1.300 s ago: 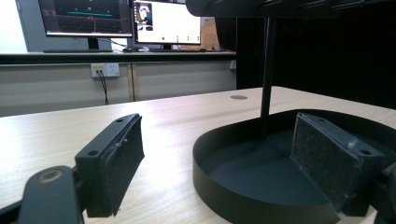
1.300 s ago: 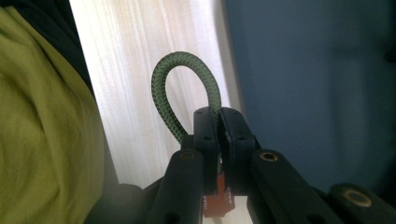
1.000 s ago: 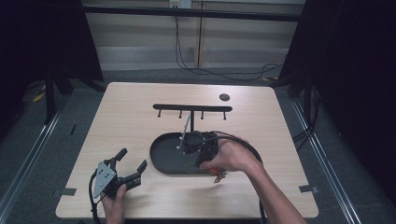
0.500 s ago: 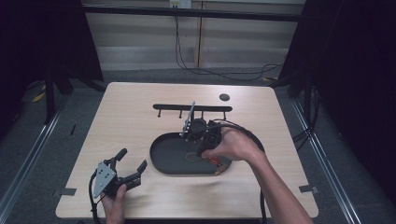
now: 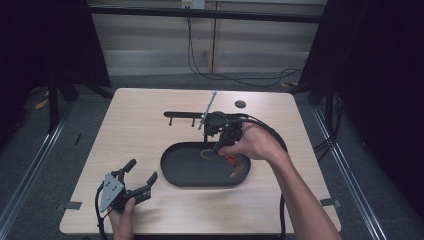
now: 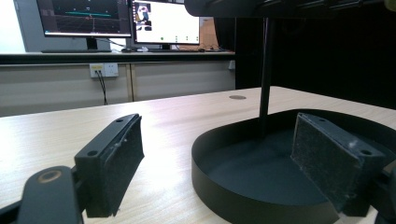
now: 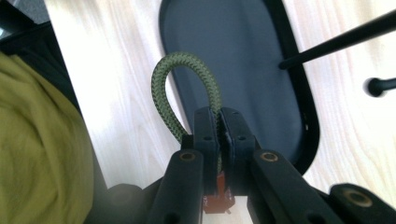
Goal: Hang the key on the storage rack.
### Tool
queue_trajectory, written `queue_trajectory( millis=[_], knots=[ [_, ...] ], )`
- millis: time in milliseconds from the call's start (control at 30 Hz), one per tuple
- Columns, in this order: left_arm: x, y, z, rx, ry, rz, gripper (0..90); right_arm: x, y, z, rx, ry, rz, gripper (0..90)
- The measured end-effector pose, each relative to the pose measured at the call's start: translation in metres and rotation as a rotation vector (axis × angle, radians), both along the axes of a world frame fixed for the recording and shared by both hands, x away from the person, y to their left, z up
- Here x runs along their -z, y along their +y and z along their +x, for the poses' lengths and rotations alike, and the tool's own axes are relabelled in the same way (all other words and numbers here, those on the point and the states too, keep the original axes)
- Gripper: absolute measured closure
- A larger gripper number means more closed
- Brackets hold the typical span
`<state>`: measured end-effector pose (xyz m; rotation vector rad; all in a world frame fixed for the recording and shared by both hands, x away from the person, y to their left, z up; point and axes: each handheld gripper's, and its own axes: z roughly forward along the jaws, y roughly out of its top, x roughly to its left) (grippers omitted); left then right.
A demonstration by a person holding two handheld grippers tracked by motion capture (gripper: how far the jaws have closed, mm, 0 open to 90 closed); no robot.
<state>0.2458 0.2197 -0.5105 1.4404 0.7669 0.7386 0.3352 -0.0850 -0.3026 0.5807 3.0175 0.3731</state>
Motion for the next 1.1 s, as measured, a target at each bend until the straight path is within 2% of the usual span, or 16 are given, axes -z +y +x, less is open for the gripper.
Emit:
queue_trajectory(
  millis=[167, 600, 833, 1100],
  knots=[
    [0.000, 0.000, 0.000, 0.001, 0.000, -0.001, 16.3, -0.004, -0.001, 0.008, 0.022, -0.025, -0.001, 86.1],
    [0.000, 0.000, 0.000, 0.001, 0.000, -0.001, 16.3, -0.015, 0.001, 0.025, 0.029, -0.018, 0.015, 86.1],
    [0.000, 0.000, 0.000, 0.003, 0.001, -0.002, 16.3, -0.013, 0.000, 0.036, 0.048, -0.025, 0.019, 86.1],
    [0.000, 0.000, 0.000, 0.001, 0.000, 0.000, 16.3, -0.026, -0.002, 0.043, 0.068, -0.046, 0.016, 86.1]
  ],
)
